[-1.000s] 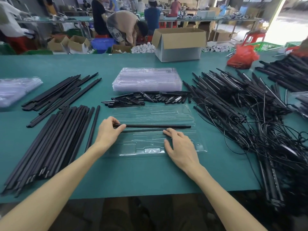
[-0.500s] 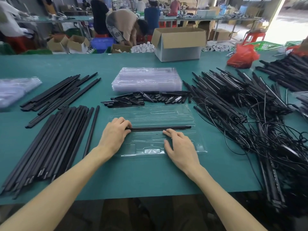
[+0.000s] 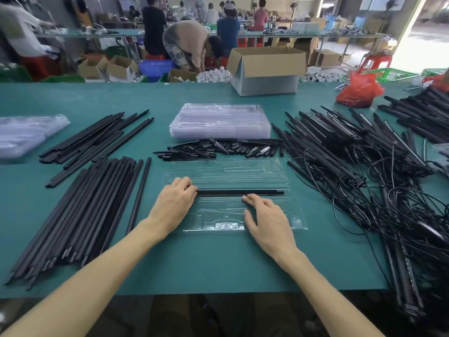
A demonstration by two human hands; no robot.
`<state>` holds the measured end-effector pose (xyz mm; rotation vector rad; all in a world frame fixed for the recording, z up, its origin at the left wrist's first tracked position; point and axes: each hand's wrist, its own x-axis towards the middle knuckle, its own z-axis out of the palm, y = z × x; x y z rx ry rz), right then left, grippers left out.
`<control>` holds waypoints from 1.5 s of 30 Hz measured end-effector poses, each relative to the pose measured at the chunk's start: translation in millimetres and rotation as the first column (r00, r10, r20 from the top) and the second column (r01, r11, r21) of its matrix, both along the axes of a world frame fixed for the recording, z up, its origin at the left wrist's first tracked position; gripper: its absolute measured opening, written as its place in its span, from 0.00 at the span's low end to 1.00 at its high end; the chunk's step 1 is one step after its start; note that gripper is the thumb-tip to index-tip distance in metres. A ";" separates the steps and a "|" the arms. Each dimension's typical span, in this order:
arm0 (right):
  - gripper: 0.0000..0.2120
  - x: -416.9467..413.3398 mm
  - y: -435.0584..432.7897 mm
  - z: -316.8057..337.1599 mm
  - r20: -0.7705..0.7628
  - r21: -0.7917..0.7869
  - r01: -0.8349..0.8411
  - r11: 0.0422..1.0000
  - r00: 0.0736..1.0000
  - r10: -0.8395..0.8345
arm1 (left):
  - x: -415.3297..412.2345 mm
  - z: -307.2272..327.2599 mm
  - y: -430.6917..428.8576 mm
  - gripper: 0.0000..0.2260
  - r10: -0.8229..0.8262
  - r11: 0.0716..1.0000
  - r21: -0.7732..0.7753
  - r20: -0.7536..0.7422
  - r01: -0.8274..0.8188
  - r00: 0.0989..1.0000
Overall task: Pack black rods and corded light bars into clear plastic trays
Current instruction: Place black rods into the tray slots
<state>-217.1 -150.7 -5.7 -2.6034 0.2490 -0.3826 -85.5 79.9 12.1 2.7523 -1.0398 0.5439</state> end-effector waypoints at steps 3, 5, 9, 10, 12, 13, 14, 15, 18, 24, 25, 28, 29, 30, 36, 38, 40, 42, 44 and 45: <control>0.19 -0.7 -0.4 0.4 -0.001 0.002 0.002 1.000 1.000 -0.002 | -1.6 1.9 -1.0 0.08 0.005 1.000 -0.021 -0.029 -0.006 1.000; 0.19 -1.2 -0.1 1.5 -0.005 0.002 0.000 1.000 1.000 0.000 | -3.5 1.8 -2.4 0.08 0.005 0.999 -0.038 -0.055 -0.007 0.998; 0.20 0.7 -3.5 5.8 -0.045 0.045 -0.039 0.998 0.998 0.041 | -9.3 -3.5 -5.9 0.11 0.033 0.982 -0.180 -0.164 -0.063 0.986; 0.21 3.0 -6.7 9.1 -0.082 0.073 -0.058 0.996 0.995 0.064 | -11.7 -6.8 -6.5 0.11 0.043 0.980 -0.185 -0.175 -0.076 0.984; 0.19 13.7 -12.8 21.0 -0.157 0.111 -0.085 0.990 0.982 0.102 | -15.4 -13.6 -7.2 0.12 0.059 0.977 -0.191 -0.181 -0.094 0.982; 0.18 22.5 -14.6 28.8 -0.164 0.118 -0.083 0.989 0.981 0.102 | -15.7 -15.4 -7.4 0.12 0.065 0.975 -0.198 -0.183 -0.101 0.981; 0.16 33.6 -15.0 36.9 -0.144 0.123 -0.072 0.990 0.985 0.090 | -15.1 -16.2 -7.3 0.11 0.069 0.973 -0.204 -0.188 -0.107 0.980; 0.15 46.5 -13.9 44.5 -0.109 0.117 -0.061 0.991 0.991 0.074 | -14.0 -16.5 -7.2 0.11 0.072 0.971 -0.210 -0.193 -0.113 0.979; 0.15 94.0 -6.6 57.8 -0.044 0.028 -0.086 0.996 0.995 0.088 | -13.9 -17.0 -6.0 0.11 0.078 0.958 -0.253 -0.213 -0.132 0.974; 0.23 185.3 5.9 51.9 -0.232 -0.081 -0.165 0.983 0.962 0.142 | -15.0 -20.6 -2.2 0.10 0.083 0.934 -0.317 -0.251 -0.163 0.964; 0.24 196.0 6.4 49.7 -0.261 -0.088 -0.163 0.983 0.956 0.135 | -14.9 -21.3 -2.5 0.10 0.086 0.934 -0.318 -0.248 -0.165 0.965; 0.26 218.3 5.6 43.4 -0.323 -0.111 -0.162 0.981 0.939 0.119 | -14.5 -24.2 -2.0 0.09 0.079 0.928 -0.334 -0.252 -0.164 0.965; 0.26 222.9 5.2 41.1 -0.340 -0.114 -0.161 0.980 0.933 0.114 | -14.3 -25.6 -1.8 0.10 0.077 0.927 -0.338 -0.250 -0.162 0.965; 0.26 226.8 4.7 39.4 -0.356 -0.124 -0.159 0.979 0.928 0.106 | -14.0 -26.7 -1.6 0.10 0.079 0.927 -0.338 -0.246 -0.162 0.966; 0.18 225.8 1.6 41.2 -0.255 -0.220 -0.135 0.966 0.964 0.077 | -15.0 -27.7 -1.0 0.11 0.080 0.927 -0.335 -0.256 -0.167 0.963; 0.15 218.5 -0.8 44.4 -0.177 -0.236 -0.099 0.967 0.983 0.057 | -15.5 -27.3 -0.4 0.11 0.081 0.929 -0.329 -0.263 -0.168 0.961; 0.16 209.3 -2.7 50.1 -0.109 -0.213 -0.082 0.974 0.992 0.059 | -16.2 -27.0 0.4 0.12 0.083 0.929 -0.327 -0.269 -0.172 0.959; 0.15 197.7 -6.2 57.3 -0.017 -0.165 -0.067 0.984 0.998 0.066 | -16.8 -26.0 0.1 0.12 0.079 0.930 -0.324 -0.276 -0.171 0.958; 0.11 183.0 -10.9 66.3 0.092 -0.086 -0.056 0.995 0.994 0.064 | -16.8 -24.8 -0.5 0.13 0.079 0.931 -0.322 -0.284 -0.173 0.956; 0.09 174.3 -13.7 71.2 0.147 -0.038 -0.055 0.998 0.987 0.060 | -16.6 -24.2 -0.8 0.13 0.081 0.932 -0.319 -0.284 -0.173 0.956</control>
